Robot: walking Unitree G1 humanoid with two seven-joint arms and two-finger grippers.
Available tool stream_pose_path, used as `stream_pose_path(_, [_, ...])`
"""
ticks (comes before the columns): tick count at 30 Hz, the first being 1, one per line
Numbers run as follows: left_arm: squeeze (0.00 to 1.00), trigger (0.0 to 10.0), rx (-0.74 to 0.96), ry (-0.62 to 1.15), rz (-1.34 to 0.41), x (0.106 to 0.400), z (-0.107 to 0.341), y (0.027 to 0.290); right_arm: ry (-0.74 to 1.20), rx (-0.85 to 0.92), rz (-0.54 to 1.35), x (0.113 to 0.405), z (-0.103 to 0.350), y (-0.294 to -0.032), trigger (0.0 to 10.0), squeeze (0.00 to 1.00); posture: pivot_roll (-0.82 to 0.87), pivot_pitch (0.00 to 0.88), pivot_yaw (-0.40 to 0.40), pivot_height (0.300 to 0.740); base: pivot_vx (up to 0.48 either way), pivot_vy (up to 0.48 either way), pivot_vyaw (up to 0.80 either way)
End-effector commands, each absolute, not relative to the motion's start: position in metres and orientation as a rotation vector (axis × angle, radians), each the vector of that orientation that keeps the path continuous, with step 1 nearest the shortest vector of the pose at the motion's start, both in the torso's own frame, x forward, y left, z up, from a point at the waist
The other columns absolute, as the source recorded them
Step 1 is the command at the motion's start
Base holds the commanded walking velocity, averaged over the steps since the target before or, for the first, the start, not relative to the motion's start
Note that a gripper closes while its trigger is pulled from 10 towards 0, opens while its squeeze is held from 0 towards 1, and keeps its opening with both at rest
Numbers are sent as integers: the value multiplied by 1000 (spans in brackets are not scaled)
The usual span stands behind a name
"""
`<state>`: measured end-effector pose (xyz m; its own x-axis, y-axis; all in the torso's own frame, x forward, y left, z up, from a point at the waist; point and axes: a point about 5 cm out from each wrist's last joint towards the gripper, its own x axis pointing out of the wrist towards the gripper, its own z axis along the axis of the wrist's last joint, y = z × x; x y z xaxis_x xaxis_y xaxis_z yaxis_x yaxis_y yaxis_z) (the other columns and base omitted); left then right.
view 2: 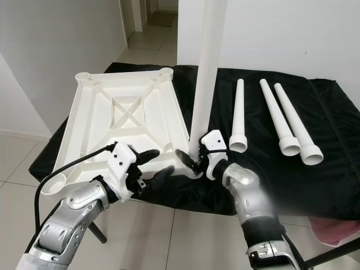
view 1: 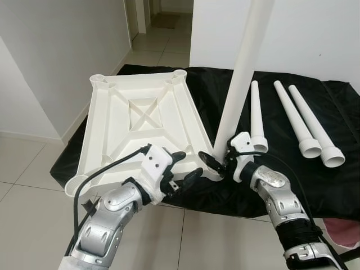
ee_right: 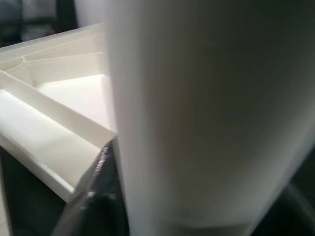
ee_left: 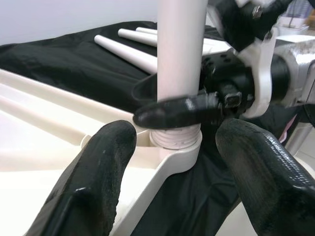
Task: Building children table
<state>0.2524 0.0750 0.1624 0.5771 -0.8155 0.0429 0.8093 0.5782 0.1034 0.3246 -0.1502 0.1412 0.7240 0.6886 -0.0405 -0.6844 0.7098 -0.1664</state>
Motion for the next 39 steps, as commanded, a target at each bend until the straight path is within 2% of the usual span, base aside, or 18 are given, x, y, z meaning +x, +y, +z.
stream_pose_path(1, [0,10000,87,-65,-924,252,155,75,-4,-193,794,325,136,-151,0,0,-29,25,33,740,0,0,0])
stream_pose_path(5, [0,10000,93,-52,-927,250,150,74,6,-186,793,324,133,-154,0,0,-29,25,33,740,0,0,0])
stream_pose_path(6, [0,10000,93,-48,-926,250,150,74,5,-175,788,325,133,-155,2471,0,-29,27,32,740,0,0,0])
stream_pose_path(9, [0,10000,91,-45,-925,250,149,74,4,-162,785,325,132,-155,2471,0,-29,27,32,740,0,0,0])
stream_pose_path(10, [0,10000,91,-44,-925,249,149,74,4,-164,766,325,131,-157,4549,0,-29,27,32,740,0,0,0])
stream_pose_path(11, [0,10000,91,-43,-925,249,149,74,4,-162,750,325,131,-158,10000,0,-29,27,32,740,0,0,0])
stream_pose_path(19, [0,10000,93,-43,-913,250,149,77,48,-186,576,325,124,-161,10000,0,-35,29,29,740,0,0,0])
stream_pose_path(24, [0,10000,93,-44,-913,249,148,76,43,-96,370,318,123,-157,10000,0,-39,22,24,740,0,0,0])
stream_pose_path(28, [0,10000,93,-42,-917,249,147,76,36,-70,300,314,125,-154,10000,0,-40,21,25,740,0,0,0])
stream_pose_path(34, [0,10000,92,-40,-924,247,147,75,34,-3,11,302,124,-144,10000,0,-38,19,18,740,0,0,0])
stream_pose_path(36, [0,10000,93,-39,-924,247,147,75,42,6,-18,301,123,-142,10000,0,-38,19,18,740,0,0,0])
stream_pose_path(37, [0,10000,91,-37,-926,246,146,75,65,49,-110,297,122,-135,10000,0,-34,18,16,740,0,0,0])
stream_pose_path(39, [0,10000,90,-36,-927,245,146,75,71,60,-138,296,123,-132,10000,0,-34,18,16,740,0,0,0])
